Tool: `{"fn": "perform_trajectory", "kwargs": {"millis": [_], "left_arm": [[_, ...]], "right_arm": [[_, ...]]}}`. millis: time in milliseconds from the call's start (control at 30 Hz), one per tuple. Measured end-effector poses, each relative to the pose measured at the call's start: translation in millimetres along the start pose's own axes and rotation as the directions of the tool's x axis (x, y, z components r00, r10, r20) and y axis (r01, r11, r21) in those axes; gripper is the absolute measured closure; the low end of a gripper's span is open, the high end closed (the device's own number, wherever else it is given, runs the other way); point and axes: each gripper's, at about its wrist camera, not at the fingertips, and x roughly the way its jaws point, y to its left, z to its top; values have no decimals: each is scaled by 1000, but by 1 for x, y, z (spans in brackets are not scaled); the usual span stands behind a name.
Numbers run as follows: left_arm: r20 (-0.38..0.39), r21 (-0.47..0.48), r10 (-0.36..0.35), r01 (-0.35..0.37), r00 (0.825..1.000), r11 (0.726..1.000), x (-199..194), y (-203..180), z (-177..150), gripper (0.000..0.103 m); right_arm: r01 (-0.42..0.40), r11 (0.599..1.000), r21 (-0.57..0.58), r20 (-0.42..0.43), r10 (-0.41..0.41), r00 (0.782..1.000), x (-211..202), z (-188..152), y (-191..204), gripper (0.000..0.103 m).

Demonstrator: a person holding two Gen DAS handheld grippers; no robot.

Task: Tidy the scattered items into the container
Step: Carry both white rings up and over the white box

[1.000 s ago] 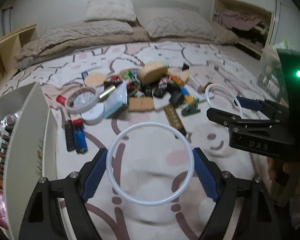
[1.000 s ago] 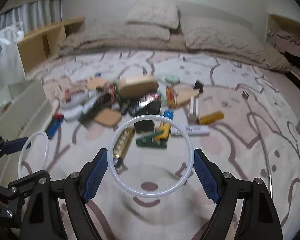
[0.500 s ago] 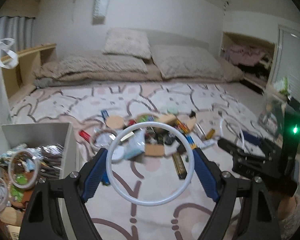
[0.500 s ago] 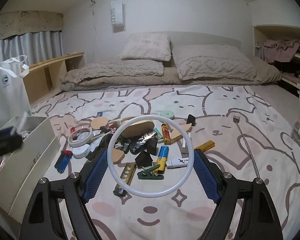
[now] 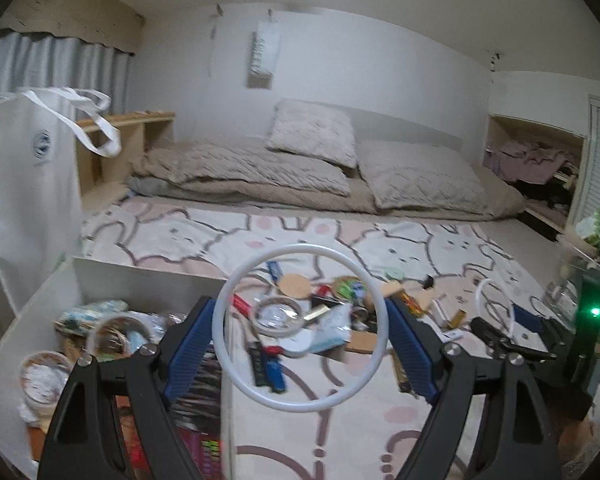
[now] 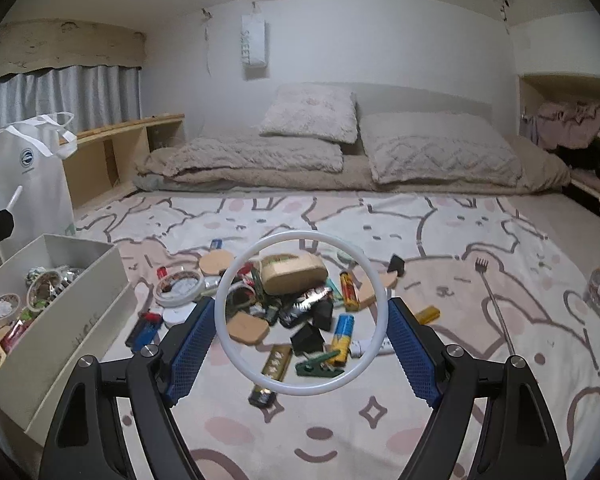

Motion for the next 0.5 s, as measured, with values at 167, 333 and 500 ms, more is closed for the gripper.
{"fn": "perform_trajectory", "kwargs": {"millis": [167,333,500], "left_arm": [[5,-38,34,-34,999,999,-14,26,6,19],[45,-99,93,-88,995,991,-30,60,10,19],[59,-149,181,-171,982,974,-36,93,11,19]], "right_arm": [[-27,999,-20,29,27,999,-8,14,18,19],[-54,998,-42,65,56,996,-18,30,42,19],[-104,993,-49,89,108,990,-28,47,70,19]]}}
